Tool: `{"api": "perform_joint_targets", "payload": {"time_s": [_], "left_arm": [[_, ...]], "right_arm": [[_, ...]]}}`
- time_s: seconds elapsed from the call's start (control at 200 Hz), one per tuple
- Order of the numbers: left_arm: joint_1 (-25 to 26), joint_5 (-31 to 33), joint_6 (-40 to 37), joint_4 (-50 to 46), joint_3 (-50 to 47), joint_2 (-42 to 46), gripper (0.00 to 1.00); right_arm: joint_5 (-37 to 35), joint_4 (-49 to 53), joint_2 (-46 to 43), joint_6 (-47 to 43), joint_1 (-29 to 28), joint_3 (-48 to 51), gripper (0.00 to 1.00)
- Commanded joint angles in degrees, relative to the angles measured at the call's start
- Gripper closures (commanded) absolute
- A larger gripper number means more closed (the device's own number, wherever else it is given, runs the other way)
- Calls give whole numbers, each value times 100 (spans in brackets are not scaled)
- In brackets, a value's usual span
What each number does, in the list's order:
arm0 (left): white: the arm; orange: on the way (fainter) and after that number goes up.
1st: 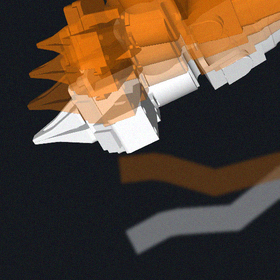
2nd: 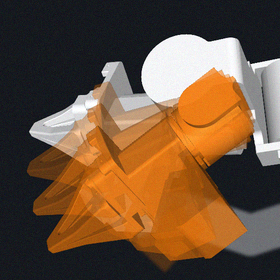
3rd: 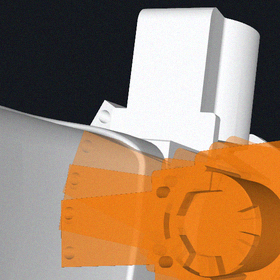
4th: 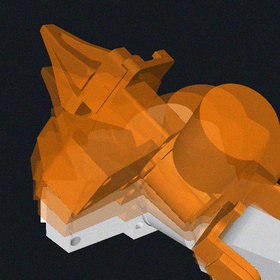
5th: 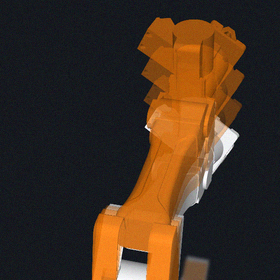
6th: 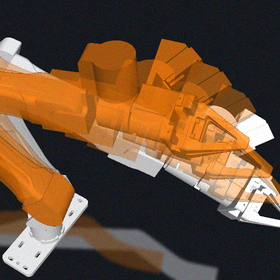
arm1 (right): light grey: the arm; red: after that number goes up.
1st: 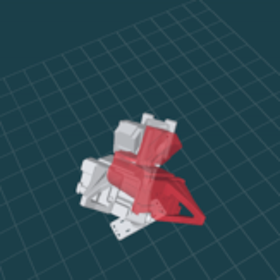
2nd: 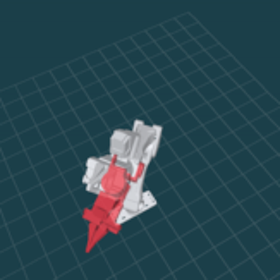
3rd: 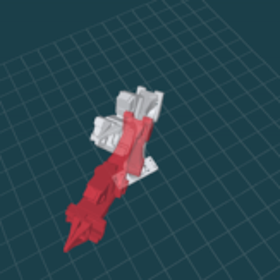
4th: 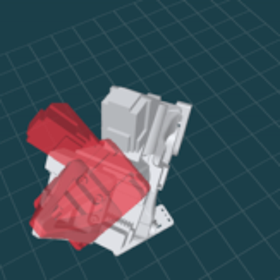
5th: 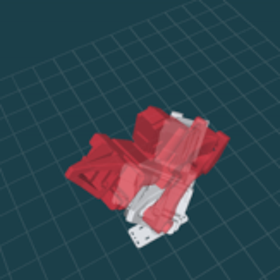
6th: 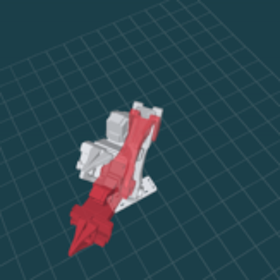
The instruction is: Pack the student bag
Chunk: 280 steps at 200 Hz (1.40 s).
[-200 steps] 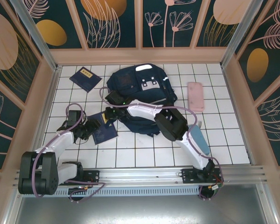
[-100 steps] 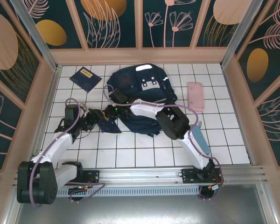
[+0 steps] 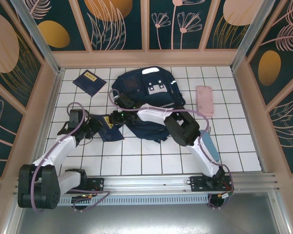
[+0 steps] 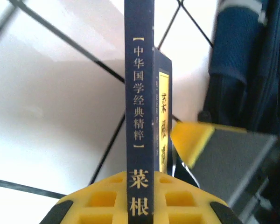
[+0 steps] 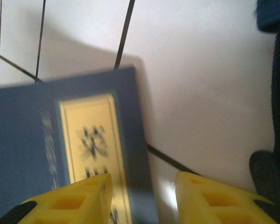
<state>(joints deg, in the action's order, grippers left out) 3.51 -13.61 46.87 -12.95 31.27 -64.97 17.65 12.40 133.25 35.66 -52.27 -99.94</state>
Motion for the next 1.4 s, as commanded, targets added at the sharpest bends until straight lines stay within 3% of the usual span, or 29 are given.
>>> {"api": "perform_joint_targets", "payload": {"time_s": [0.0,0.155,0.265,0.375,0.46,0.566,0.651,0.971,1.101,1.396], "left_arm": [[12,1303,-525,-788,519,152,93],[5,1965,-718,-1251,1142,459,95],[13,1880,-722,-1222,1585,724,95],[18,1294,-517,-664,1794,971,94],[16,433,-261,231,1764,949,94],[48,-376,483,1402,1589,639,94],[179,-604,1026,2233,1454,410,95],[820,-650,2080,3935,1566,-402,96],[853,-579,2293,4319,1532,-532,95],[879,-489,3049,5105,1376,-632,95]], "right_arm": [[-16,180,-793,-164,63,269,49],[-172,-233,-1748,-102,187,885,35],[-111,-643,-2423,105,359,1570,29],[138,-1335,-3171,457,594,2465,23],[67,-1861,-3725,694,729,3129,16],[39,-2292,-4189,1028,926,3686,11],[314,-2838,-4396,1521,1135,4073,9],[1020,-5562,-3969,3984,1361,4737,1],[945,-6483,-3749,4463,1343,4808,1],[836,-6972,-3107,5183,1225,4239,3]]}}
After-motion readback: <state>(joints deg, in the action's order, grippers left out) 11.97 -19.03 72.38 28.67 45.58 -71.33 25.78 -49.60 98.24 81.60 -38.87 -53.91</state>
